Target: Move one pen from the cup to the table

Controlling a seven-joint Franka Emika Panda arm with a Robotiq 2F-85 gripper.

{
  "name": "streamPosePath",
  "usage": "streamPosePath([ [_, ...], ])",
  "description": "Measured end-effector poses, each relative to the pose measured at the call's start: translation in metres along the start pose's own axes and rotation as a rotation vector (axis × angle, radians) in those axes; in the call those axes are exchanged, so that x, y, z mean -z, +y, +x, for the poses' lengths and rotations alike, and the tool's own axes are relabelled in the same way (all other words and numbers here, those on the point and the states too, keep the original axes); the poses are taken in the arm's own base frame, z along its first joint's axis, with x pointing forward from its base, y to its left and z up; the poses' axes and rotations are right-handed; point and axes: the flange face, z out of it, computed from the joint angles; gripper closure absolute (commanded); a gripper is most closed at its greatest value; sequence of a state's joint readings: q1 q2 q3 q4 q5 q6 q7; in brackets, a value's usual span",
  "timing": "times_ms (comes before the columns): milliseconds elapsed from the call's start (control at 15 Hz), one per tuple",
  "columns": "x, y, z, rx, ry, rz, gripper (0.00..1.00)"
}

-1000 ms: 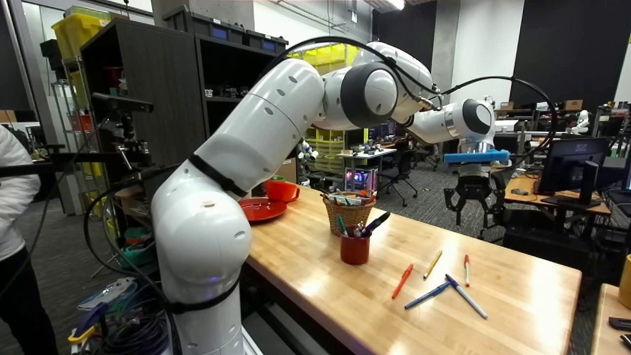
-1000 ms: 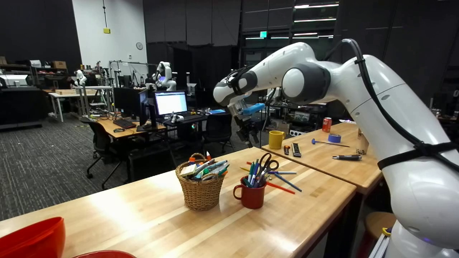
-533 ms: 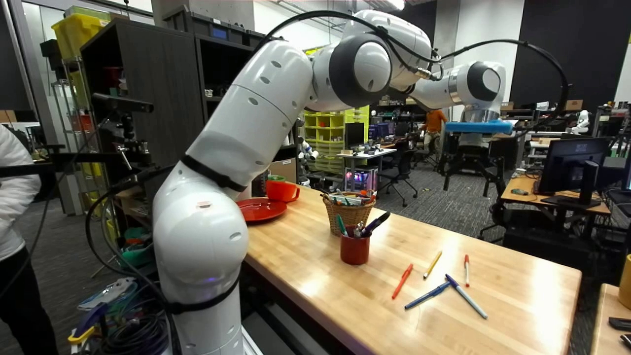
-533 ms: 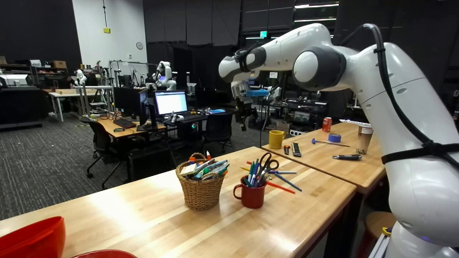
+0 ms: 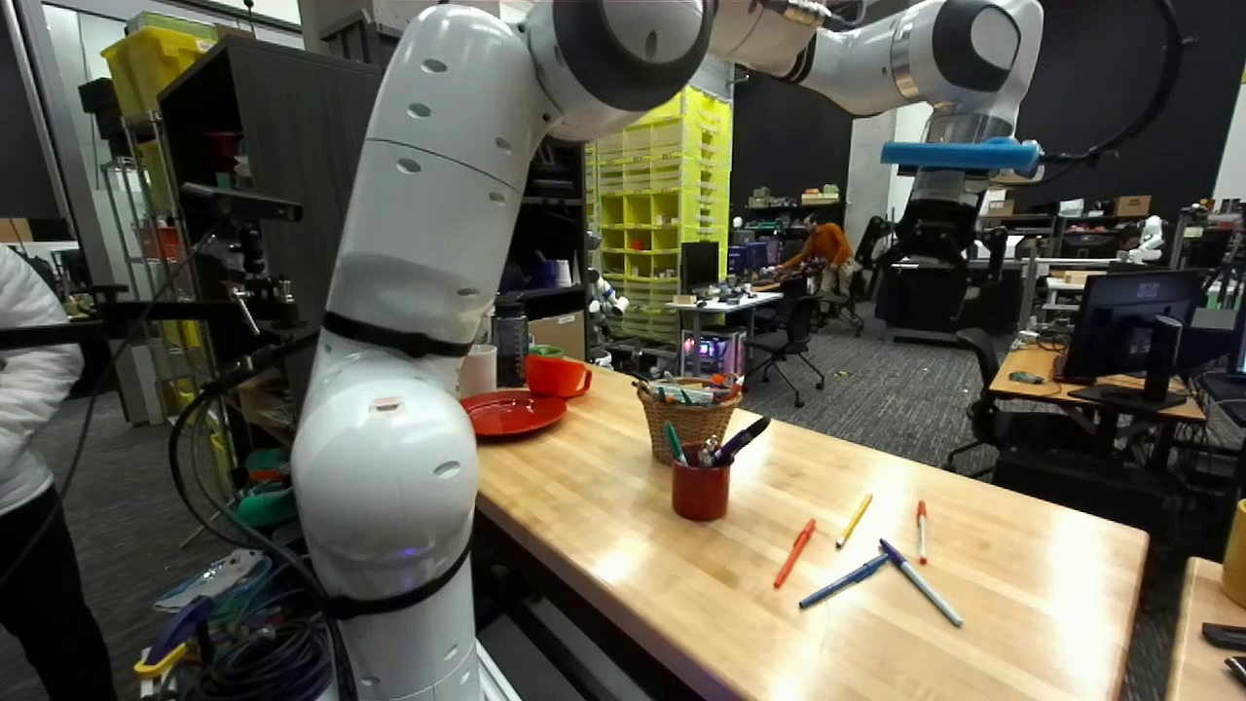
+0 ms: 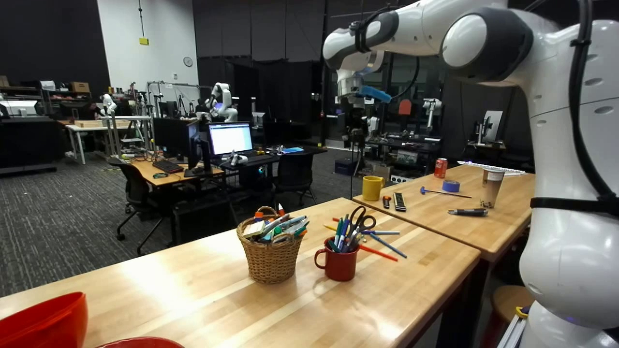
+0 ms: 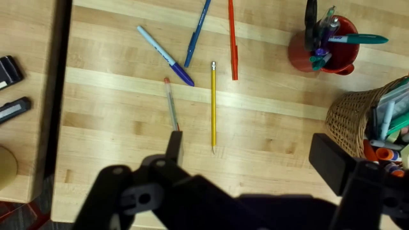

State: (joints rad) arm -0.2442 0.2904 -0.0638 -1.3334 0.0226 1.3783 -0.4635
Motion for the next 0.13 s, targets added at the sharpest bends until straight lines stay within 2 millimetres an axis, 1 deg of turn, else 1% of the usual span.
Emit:
streamPosePath([
  [67, 0.0042, -0.0017, -0.0104, -0.004, 0.010, -0.005, 0.00],
  [133, 0.0067, -0.0029, -0.0157, -0.006, 0.014, -0.004, 0.00],
])
